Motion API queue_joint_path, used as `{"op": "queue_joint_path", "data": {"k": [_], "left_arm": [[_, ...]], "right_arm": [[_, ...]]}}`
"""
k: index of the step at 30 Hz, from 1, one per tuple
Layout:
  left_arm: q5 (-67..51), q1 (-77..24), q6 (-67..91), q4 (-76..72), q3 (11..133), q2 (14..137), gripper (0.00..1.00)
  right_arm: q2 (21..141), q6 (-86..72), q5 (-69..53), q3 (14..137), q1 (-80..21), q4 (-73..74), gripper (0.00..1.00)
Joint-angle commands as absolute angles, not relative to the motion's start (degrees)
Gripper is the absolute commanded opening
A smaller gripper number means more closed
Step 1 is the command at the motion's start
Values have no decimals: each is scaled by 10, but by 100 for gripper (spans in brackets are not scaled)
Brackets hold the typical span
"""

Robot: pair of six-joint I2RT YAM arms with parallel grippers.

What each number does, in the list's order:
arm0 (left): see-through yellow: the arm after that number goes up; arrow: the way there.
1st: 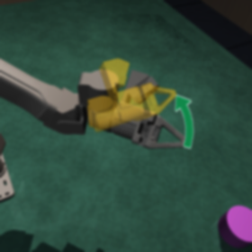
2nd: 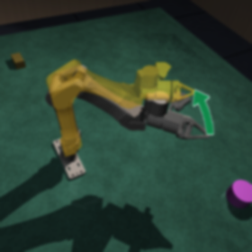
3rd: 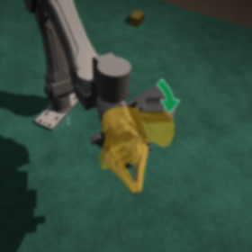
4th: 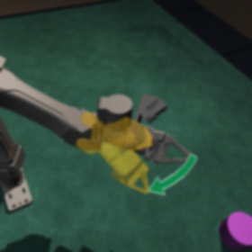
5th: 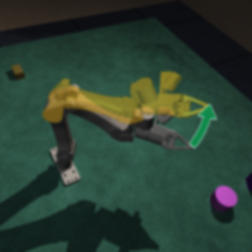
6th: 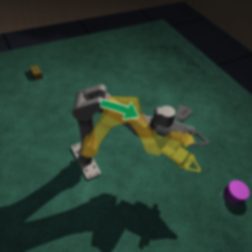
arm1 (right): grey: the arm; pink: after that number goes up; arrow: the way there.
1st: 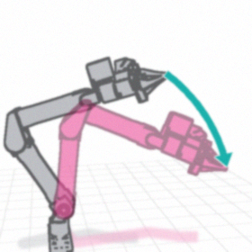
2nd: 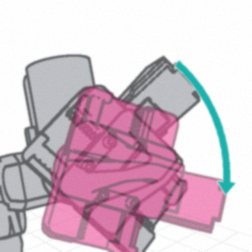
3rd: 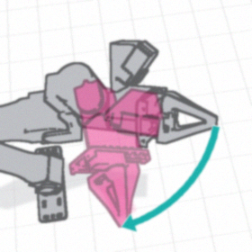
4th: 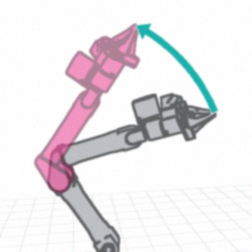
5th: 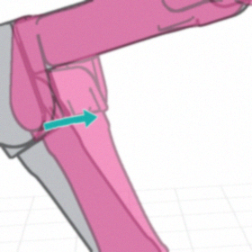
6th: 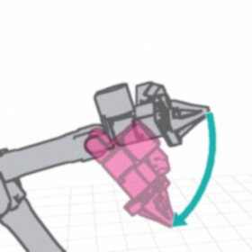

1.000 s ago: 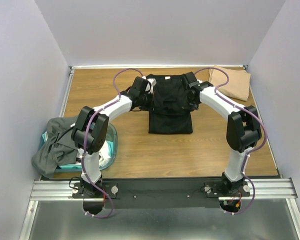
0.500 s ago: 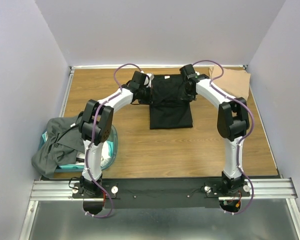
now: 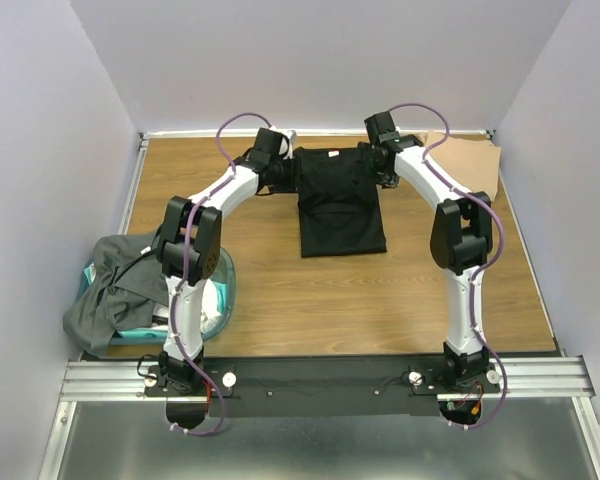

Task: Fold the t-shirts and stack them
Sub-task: Fold the tshirt

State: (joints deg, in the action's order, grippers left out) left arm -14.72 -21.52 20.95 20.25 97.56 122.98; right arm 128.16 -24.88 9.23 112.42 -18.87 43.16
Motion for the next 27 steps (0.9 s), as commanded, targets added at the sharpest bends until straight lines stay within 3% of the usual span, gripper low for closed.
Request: {"op": "queue_joint_path", "data": {"k": [1,11,18,27], "left_arm": [[-137,-211,195,202,962,1183,55],[-197,-224,219,101,738,1071,55],[-230,-247,234,63,653,1038,57],[-241,-267,249,40,618,1033,58]], "right_arm": [[1256,-234,81,1143,-179,431,83],[1127,-236,11,943,-170,392,85],[1067,-247,-26,803,-170,350,83],[1019,-253,-37,710,-169,325,75]]}}
